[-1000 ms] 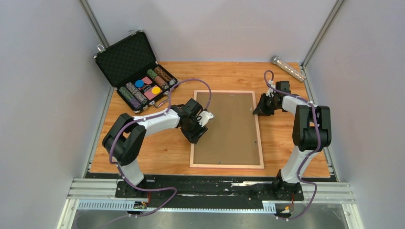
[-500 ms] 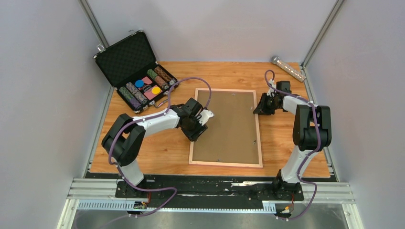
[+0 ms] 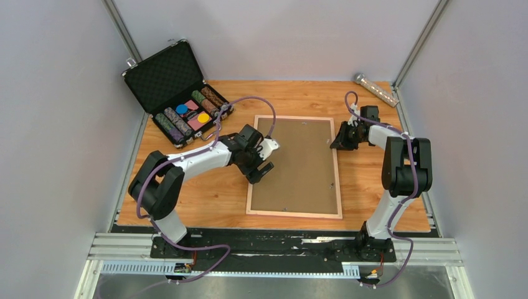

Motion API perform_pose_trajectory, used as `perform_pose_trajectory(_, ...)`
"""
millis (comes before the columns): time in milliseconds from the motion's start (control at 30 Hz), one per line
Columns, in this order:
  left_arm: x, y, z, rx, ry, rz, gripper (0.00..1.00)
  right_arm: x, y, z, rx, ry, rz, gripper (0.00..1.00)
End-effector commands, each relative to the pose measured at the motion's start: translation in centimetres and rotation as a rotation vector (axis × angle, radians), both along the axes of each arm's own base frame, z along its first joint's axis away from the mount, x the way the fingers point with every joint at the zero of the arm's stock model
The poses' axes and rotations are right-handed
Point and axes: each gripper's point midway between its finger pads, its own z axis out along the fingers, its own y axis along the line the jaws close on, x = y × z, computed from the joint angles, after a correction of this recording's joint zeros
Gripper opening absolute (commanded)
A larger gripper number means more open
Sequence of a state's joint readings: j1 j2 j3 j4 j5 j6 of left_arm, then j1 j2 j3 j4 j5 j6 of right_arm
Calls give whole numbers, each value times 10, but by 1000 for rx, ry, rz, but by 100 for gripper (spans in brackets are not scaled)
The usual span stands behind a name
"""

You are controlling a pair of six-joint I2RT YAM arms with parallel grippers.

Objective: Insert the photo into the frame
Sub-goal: Install the photo frame at the center of the board.

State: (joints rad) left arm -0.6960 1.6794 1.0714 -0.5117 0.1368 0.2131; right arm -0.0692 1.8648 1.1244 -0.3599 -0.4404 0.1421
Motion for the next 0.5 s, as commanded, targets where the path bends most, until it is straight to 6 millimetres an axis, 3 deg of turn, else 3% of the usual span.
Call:
perform_pose_trajectory(0, 39, -5, 31, -89, -83, 57, 89, -5, -5, -11, -27, 17, 16, 0)
perform_pose_trajectory(167, 71, 0, 38, -155, -26, 179, 86, -5, -4, -5, -24, -4, 36, 0)
perform_pose_trajectory(300, 84, -5, 42, -167, -17, 229, 80, -5, -4, -4, -24, -8, 42, 0)
perform_pose_trajectory(467, 93, -6, 30, -132, 13, 276, 72, -5, -4, -4, -26, -10, 46, 0)
